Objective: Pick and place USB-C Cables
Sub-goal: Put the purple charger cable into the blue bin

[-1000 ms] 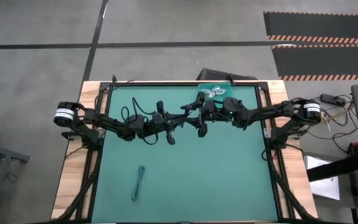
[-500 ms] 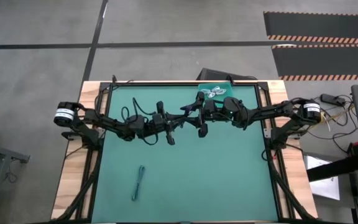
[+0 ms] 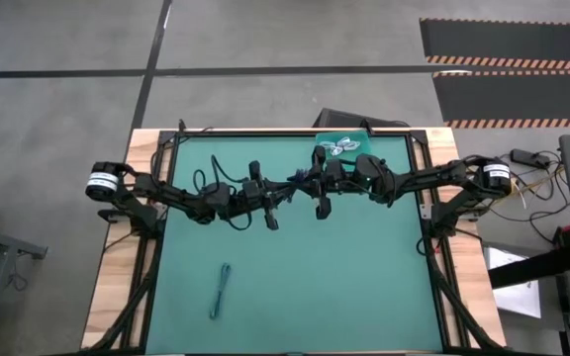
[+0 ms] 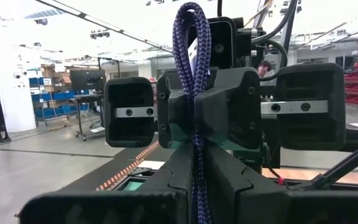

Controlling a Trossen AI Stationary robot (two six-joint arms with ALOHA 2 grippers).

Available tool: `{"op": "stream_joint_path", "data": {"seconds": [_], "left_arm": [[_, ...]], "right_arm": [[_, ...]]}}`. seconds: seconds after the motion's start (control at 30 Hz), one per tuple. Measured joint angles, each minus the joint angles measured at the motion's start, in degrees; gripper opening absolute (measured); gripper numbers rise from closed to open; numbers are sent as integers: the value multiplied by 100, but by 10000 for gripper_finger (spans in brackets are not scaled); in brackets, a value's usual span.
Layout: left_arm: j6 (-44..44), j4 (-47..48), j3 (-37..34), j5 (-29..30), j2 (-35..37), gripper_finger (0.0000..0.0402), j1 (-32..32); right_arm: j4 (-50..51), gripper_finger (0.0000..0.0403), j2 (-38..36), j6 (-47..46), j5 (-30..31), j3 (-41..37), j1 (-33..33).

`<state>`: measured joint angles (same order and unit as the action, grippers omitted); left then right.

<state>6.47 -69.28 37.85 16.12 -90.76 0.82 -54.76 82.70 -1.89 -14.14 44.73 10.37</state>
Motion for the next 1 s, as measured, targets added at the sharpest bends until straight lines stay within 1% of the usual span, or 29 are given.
{"op": "stream_joint_path", "data": {"seconds": [0.27,0.33,0.43,0.67,0.73,0.87,1.0], "left_arm": [[-14,72,-2,20,0,13,0],[-14,75,-5,17,0,19,0],[-18,96,-9,7,0,43,0],[-162,156,-89,-18,4,120,2],[-269,368,-116,-19,47,136,2],[-318,894,-170,-17,156,155,4],[-331,1441,-170,-12,303,159,7]], "right_arm": [[52,20,0,48,0,0,0],[58,20,0,48,0,0,0],[96,19,0,69,1,0,0],[245,19,-6,185,20,-2,2],[341,18,-45,190,22,-2,2],[660,18,-192,201,42,-2,2],[1139,19,-408,292,78,-2,15]]}}
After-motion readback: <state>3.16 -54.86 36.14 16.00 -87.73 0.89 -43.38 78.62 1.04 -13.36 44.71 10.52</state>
